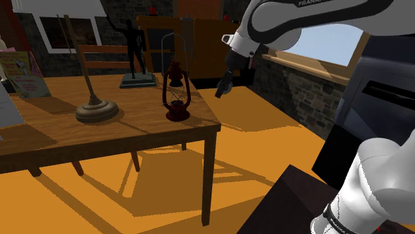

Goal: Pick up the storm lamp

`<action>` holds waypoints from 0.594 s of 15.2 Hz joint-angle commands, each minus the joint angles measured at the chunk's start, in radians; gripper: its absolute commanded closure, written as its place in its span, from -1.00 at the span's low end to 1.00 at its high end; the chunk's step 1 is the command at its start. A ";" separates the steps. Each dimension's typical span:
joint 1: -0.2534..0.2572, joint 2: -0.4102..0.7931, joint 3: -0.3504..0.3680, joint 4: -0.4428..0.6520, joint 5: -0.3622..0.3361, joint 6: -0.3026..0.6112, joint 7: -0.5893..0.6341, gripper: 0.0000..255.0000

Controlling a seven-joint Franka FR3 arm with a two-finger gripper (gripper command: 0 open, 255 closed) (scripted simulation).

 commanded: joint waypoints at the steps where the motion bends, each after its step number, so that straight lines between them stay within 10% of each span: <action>1: 0.030 0.050 -0.009 0.048 0.038 0.031 -0.069 -1.00; 9: 0.126 0.232 -0.023 0.244 0.208 0.106 -0.346 -1.00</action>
